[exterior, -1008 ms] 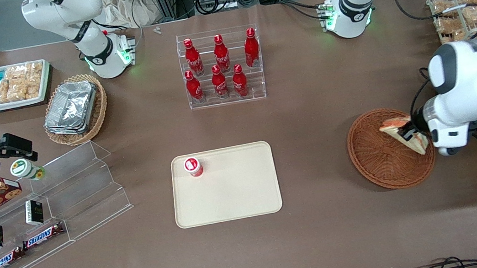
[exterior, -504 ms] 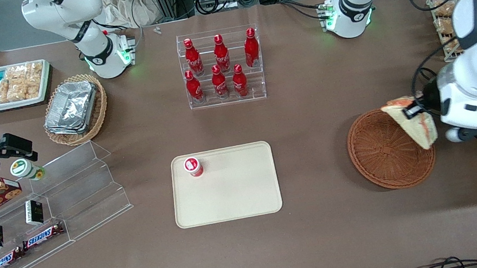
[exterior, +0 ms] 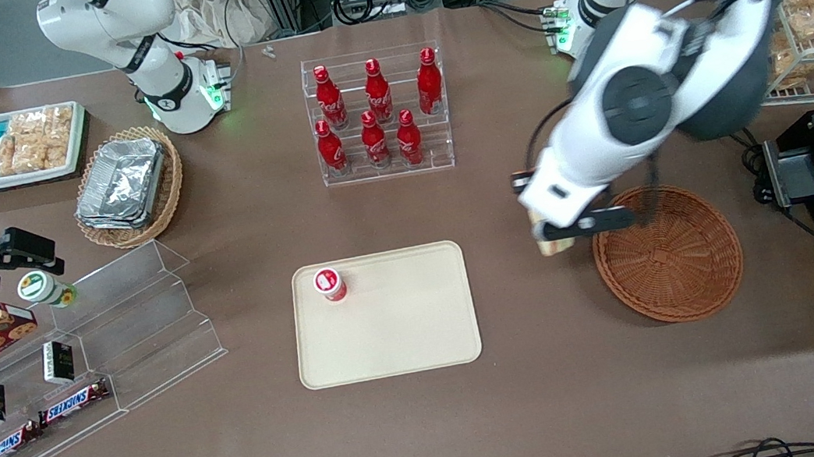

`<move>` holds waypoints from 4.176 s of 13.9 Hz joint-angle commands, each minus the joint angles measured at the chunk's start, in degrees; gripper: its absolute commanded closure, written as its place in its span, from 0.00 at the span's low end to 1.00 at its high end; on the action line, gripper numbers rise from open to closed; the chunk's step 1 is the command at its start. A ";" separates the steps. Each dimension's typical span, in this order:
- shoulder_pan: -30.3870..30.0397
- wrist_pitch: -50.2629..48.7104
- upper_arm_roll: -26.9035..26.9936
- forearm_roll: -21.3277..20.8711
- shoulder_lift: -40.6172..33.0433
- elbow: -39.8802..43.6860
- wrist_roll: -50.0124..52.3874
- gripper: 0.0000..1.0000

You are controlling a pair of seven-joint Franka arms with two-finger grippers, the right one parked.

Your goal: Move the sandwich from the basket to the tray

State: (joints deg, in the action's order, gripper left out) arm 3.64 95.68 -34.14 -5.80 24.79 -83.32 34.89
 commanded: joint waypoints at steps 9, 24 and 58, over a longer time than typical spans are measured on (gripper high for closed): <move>11.21 19.71 0.66 -16.34 23.01 3.96 6.33 1.00; 11.21 29.21 1.80 -18.90 29.35 5.98 7.38 0.75; -24.63 -4.71 1.28 -2.99 -7.39 0.88 -13.88 0.00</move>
State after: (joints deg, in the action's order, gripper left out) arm -19.41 92.46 -32.23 -9.40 18.64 -81.77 24.68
